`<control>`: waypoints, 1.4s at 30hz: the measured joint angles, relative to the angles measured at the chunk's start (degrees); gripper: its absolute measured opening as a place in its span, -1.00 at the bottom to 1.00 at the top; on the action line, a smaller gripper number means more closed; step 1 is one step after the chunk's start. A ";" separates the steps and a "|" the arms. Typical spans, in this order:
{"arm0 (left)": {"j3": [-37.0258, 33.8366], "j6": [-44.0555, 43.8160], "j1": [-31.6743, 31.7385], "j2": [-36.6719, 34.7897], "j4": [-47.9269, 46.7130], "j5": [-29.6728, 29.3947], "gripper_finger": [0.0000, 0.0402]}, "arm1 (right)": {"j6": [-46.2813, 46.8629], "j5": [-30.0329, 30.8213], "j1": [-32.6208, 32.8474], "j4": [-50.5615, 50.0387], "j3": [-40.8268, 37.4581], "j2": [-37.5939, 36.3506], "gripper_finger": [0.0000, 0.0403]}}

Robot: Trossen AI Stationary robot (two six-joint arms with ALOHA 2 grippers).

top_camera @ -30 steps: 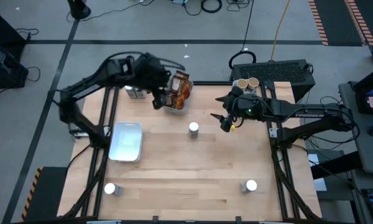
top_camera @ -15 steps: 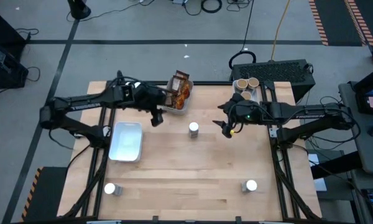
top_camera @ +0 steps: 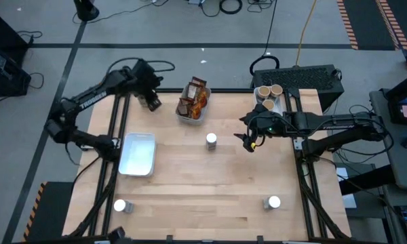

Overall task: Sort spices by type
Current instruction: Put the white spice bottle into the bottom white bin

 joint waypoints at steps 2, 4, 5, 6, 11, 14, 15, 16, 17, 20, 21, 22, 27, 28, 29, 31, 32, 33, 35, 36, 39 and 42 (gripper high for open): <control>1.79 5.52 2.44 2.49 -2.68 1.04 -0.17 | -0.31 0.04 -0.21 0.01 0.00 0.00 0.57; 4.09 10.82 4.06 5.21 -4.34 1.11 -0.17 | -0.43 0.09 -0.48 0.01 0.00 0.00 0.57; 5.36 14.03 4.53 6.50 -5.37 1.09 -0.17 | -0.44 0.09 -0.50 0.01 0.00 0.00 0.57; 6.60 17.53 4.81 7.68 -6.58 1.09 -0.17 | -0.44 0.13 -0.53 0.01 0.00 0.00 0.57; 11.12 32.33 4.80 12.10 -9.99 -1.97 -0.17 | 0.08 0.09 -0.48 -0.82 0.00 0.00 0.57; 11.16 35.61 4.78 13.38 -9.04 -3.02 -0.17 | 0.15 0.09 -0.48 -1.51 0.00 0.00 0.57; 11.16 37.87 4.74 13.55 -9.50 -3.00 -0.17 | 0.18 0.09 -0.48 -1.61 0.00 0.00 0.57; 11.16 39.91 4.68 13.71 -10.21 -2.99 -0.17 | 0.18 0.09 -0.48 -1.71 0.00 0.00 0.57; 11.16 41.49 4.46 13.90 -10.59 -2.99 -0.17 | 0.18 0.09 -0.48 -1.95 0.00 0.00 0.57; 10.88 42.36 4.17 14.88 -9.87 -3.83 -0.17 | 0.18 0.09 -0.48 -3.00 0.00 0.00 0.57; 10.85 42.39 4.21 15.22 -10.08 -4.18 -0.17 | 0.18 0.10 -0.48 -3.37 0.00 0.00 0.57; 10.85 42.36 4.36 15.54 -10.06 -4.61 -0.17 | 0.18 0.20 -0.48 -3.58 -0.01 0.00 0.57; 10.84 41.88 4.71 17.16 -7.73 -7.84 -0.17 | 0.00 0.50 -0.50 -3.84 -0.02 0.00 0.57; 10.84 41.44 4.70 17.22 -6.98 -9.20 -0.17 | 0.00 0.52 -0.50 -3.88 -0.02 0.00 0.57; 10.84 40.31 4.64 17.22 -6.25 -10.58 -0.17 | 0.00 0.52 -0.50 -3.88 -0.02 0.00 0.57; 10.84 37.23 4.31 17.22 -4.96 -12.71 -0.17 | 0.00 0.52 -0.50 -3.98 -0.02 0.00 0.57; 10.85 36.00 4.18 17.20 -4.90 -13.10 -0.17 | -0.01 0.52 -0.50 -3.99 -0.02 0.00 0.57; 10.83 35.27 4.07 17.12 -4.96 -13.29 -0.17 | -0.01 0.52 -0.50 -3.99 -0.02 0.00 0.57; 10.85 33.98 3.69 17.00 -4.74 -13.31 -0.17 | -0.02 0.52 -0.50 -3.99 -0.02 0.00 0.57; 10.85 33.04 3.43 17.00 -4.71 -13.31 -0.15 | -0.02 0.53 -0.50 -3.99 -0.02 0.00 0.57; 10.85 32.82 2.92 17.00 -4.69 -12.28 -0.04 | -0.04 0.52 -0.50 -4.00 -0.02 0.00 0.57; 10.85 32.80 2.19 17.00 -4.22 -12.17 0.17 | -0.04 0.55 -0.50 -3.99 -0.02 0.00 0.57</control>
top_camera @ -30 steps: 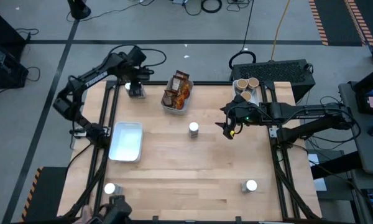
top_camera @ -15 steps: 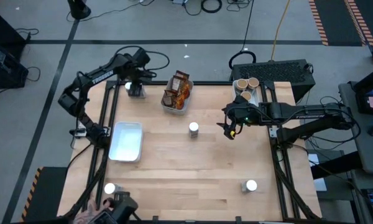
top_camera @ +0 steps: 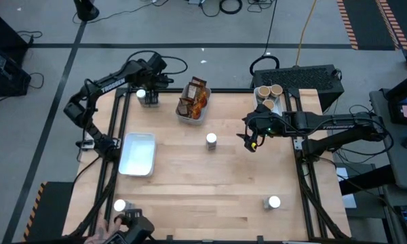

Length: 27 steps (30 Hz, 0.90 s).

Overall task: Sort spices by type
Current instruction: Put the white spice bottle into the bottom white bin

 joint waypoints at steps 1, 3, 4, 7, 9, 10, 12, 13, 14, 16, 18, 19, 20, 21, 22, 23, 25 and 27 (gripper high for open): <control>0.00 0.00 -0.19 0.00 0.15 -0.02 0.25 | 0.00 0.00 0.00 0.00 0.00 0.00 0.57; -0.01 0.02 -0.41 0.00 0.14 -0.02 0.42 | 0.00 0.00 0.00 0.00 0.00 0.00 0.57; -0.02 0.02 -0.64 0.00 -0.09 -0.02 0.50 | 0.00 0.00 0.00 0.00 0.00 0.00 0.57; -0.01 -1.60 -0.99 -0.02 -2.03 1.07 0.70 | 0.09 0.00 0.00 0.00 0.00 0.00 0.57; -0.01 -2.90 -0.99 -0.02 -3.19 3.68 0.79 | 0.11 0.00 0.00 0.00 0.00 0.00 0.57; -0.02 -2.99 -0.96 -0.02 -3.49 4.42 0.82 | 0.13 -0.02 0.00 0.00 0.00 0.00 0.57; -0.02 -2.72 -0.59 -0.02 -3.06 4.48 0.85 | 0.12 -0.02 0.00 0.00 0.00 0.00 0.57; -0.02 -2.39 -0.29 -0.02 -2.43 4.46 0.85 | 0.04 -0.02 0.00 -0.02 0.00 0.00 0.57; -0.02 -1.98 0.06 -0.02 -2.06 4.44 0.85 | 0.04 -0.02 0.00 0.00 0.00 0.00 0.57; -0.02 -1.49 0.67 0.31 -2.16 4.42 0.85 | 0.02 -0.02 -0.01 -0.02 0.00 0.00 0.57; -0.02 -1.46 1.62 1.44 -3.05 4.55 0.85 | 0.02 -0.02 -0.02 -0.02 0.00 0.00 0.57; -0.02 -1.47 2.06 2.16 -3.66 4.72 0.85 | 0.02 -0.04 -0.01 -0.04 0.00 0.00 0.57; -0.07 -1.49 2.51 2.81 -3.71 5.12 0.85 | 0.02 -0.03 -0.01 -0.04 0.00 0.00 0.57; -0.07 -1.49 2.81 3.27 -3.33 5.52 0.85 | 0.01 -0.04 0.00 -0.04 0.00 0.00 0.57; -0.07 -1.47 3.03 3.48 -2.86 5.77 0.85 | 0.00 -0.04 -0.01 -0.04 0.00 0.00 0.57; -0.07 -1.39 3.20 3.72 -2.51 5.75 0.85 | 0.00 -0.04 -0.02 -0.04 0.00 0.00 0.57; -0.02 -1.31 3.46 4.44 -2.38 5.75 0.85 | 0.00 -0.04 0.00 -0.09 0.00 0.00 0.57; -0.03 -1.36 3.84 5.31 -3.24 5.78 0.85 | 0.00 -0.19 0.00 -0.26 0.00 0.00 0.57</control>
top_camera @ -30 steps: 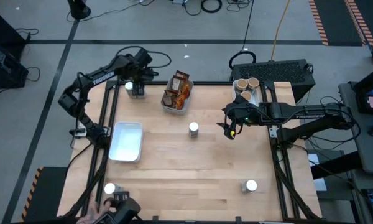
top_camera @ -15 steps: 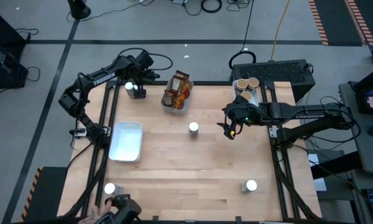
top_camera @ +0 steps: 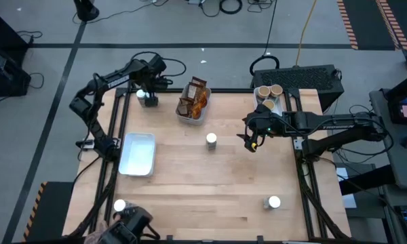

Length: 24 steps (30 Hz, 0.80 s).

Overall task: Sort spices by type
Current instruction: Put the white spice bottle into the bottom white bin

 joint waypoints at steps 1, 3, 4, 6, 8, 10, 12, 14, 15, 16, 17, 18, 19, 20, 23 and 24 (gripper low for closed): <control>-0.01 -0.02 0.20 0.33 -0.35 0.04 0.85 | 0.00 -0.10 -0.02 -0.13 0.00 0.00 0.57; -0.01 -0.08 0.62 0.76 -0.13 0.12 0.85 | 0.00 -0.10 0.00 -0.31 -0.01 0.00 0.57; -0.01 -0.07 0.67 0.93 -0.06 0.09 0.85 | 0.01 -0.11 0.00 -0.56 -0.01 0.00 0.57; -0.01 -0.07 0.64 1.24 -0.07 0.10 0.85 | 0.07 -0.10 0.00 -1.19 -0.02 0.00 0.57; -0.01 -0.04 0.65 1.63 -0.07 0.25 0.85 | 0.09 -0.10 -0.02 -1.83 -0.02 0.00 0.57; -0.01 -0.04 0.86 2.03 0.05 0.32 0.85 | 0.11 -0.10 0.00 -2.16 -0.02 0.00 0.57; 0.01 0.09 1.07 2.68 0.25 0.30 0.85 | 0.11 -0.10 -0.01 -2.14 -0.02 0.00 0.57; 0.01 0.13 1.02 3.57 0.30 0.28 0.85 | 0.08 -0.10 -0.02 -2.08 -0.02 0.00 0.57; 0.00 0.12 1.02 3.99 0.30 0.19 0.85 | 0.07 -0.10 -0.01 -2.05 -0.02 0.00 0.57; 0.01 0.14 0.96 4.41 0.29 0.01 0.85 | 0.07 -0.10 -0.02 -2.05 -0.02 0.00 0.57; 0.01 0.19 0.96 4.80 0.28 -0.02 0.84 | 0.07 -0.10 -0.01 -2.05 -0.02 0.00 0.57; 0.00 0.31 0.99 5.24 0.31 -0.11 0.81 | 0.07 -0.10 -0.01 -2.01 -0.02 0.00 0.57; -0.01 0.33 1.02 5.54 0.47 -0.40 0.78 | 0.07 -0.10 0.00 -1.99 -0.02 -0.01 0.57; -0.01 0.33 1.02 5.69 0.81 -0.67 0.73 | 0.10 -0.10 0.00 -1.99 -0.02 0.00 0.57; -0.01 0.33 1.02 5.73 2.03 -1.94 0.53 | 0.20 -0.10 0.00 -1.99 -0.02 0.00 0.57; -0.01 0.33 0.99 5.73 2.20 -2.63 0.46 | 0.20 -0.10 0.00 -1.99 -0.02 0.00 0.57</control>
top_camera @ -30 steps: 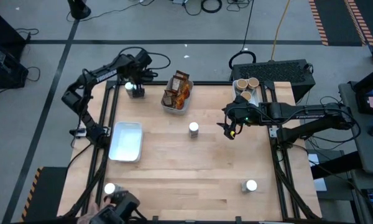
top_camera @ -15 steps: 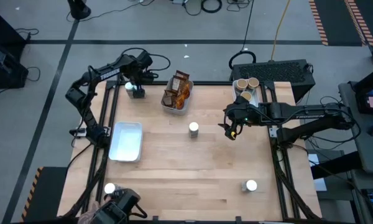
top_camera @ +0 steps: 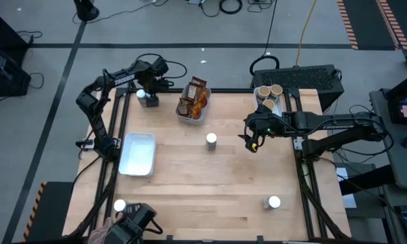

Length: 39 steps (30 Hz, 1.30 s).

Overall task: Sort spices by type
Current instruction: Put the white spice bottle into the bottom white bin

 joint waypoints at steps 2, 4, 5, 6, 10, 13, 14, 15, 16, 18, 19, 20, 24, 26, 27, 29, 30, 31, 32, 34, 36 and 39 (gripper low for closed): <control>0.00 0.00 -0.03 0.00 -0.03 -0.90 0.29 | 0.00 0.00 0.00 0.00 0.00 0.00 0.57; 0.02 0.02 -0.02 0.00 -0.09 -1.57 0.12 | 0.00 0.00 0.00 0.05 0.00 0.00 0.57; 0.02 0.01 -0.02 0.00 -0.04 -1.85 0.04 | -0.04 0.00 0.00 0.09 0.00 -0.01 0.57; 0.02 0.00 -0.02 0.00 -0.05 -1.92 0.01 | -0.07 0.00 0.00 0.09 0.00 -0.01 0.57; 0.02 -0.28 -0.02 0.00 -0.11 -1.92 0.01 | -0.13 0.00 0.00 0.19 0.00 -0.01 0.57; 0.57 -0.80 -0.40 -0.01 -1.25 -1.90 0.01 | -0.15 0.00 -0.01 0.20 0.00 -0.01 0.57; 0.86 -1.47 -0.54 -0.27 -1.42 -1.90 0.01 | -0.15 0.00 -0.02 0.20 0.00 -0.02 0.57; 1.34 -1.79 -0.73 -0.59 -1.47 -1.82 0.01 | -0.15 0.00 0.00 0.20 0.00 -0.02 0.57; 2.07 -1.91 -0.97 -1.06 -1.69 -1.52 0.01 | -0.15 0.00 0.00 0.20 0.00 -0.02 0.57; 3.90 -1.99 -1.46 -1.88 -3.03 -0.72 0.01 | -0.17 0.00 -0.01 0.20 0.00 -0.01 0.57; 4.98 -2.34 -1.74 -2.15 -4.03 -0.77 0.01 | -0.17 0.00 0.00 0.20 0.00 0.00 0.57; 6.02 -3.05 -2.04 -2.36 -4.97 -0.67 0.01 | -0.17 0.00 0.00 0.20 0.00 0.00 0.57; 10.70 -7.47 -3.62 -3.79 -8.32 -0.48 0.01 | 0.58 0.00 0.00 0.20 0.00 0.00 0.57; 12.84 -10.10 -4.56 -4.46 -10.78 1.28 0.01 | 1.39 0.00 -0.02 0.19 0.00 0.00 0.57; 13.54 -11.43 -5.08 -4.82 -11.96 2.56 0.01 | 1.71 0.00 0.00 0.17 0.00 -0.02 0.57; 14.55 -14.05 -6.38 -5.91 -14.06 4.22 0.01 | 2.34 0.00 0.00 0.20 0.00 -0.02 0.57; 15.04 -15.43 -7.09 -6.44 -15.18 4.79 0.01 | 2.57 0.00 0.00 0.17 0.00 0.00 0.57; 15.52 -16.83 -7.80 -7.05 -16.44 5.14 0.01 | 2.68 0.00 0.00 0.17 0.00 -0.02 0.57; 15.79 -18.36 -8.43 -7.61 -17.86 5.65 0.01 | 2.69 0.00 0.00 0.17 0.00 -0.01 0.57; 15.96 -21.16 -9.85 -8.63 -20.28 6.28 0.01 | 2.65 0.00 0.00 0.20 0.00 0.00 0.57; 15.96 -23.63 -11.26 -9.89 -21.69 8.04 0.01 | 2.64 0.00 0.00 0.44 0.00 -0.01 0.57; 16.02 -26.88 -13.95 -11.95 -23.95 10.23 0.01 | 2.11 0.00 0.00 1.28 0.00 -0.02 0.57</control>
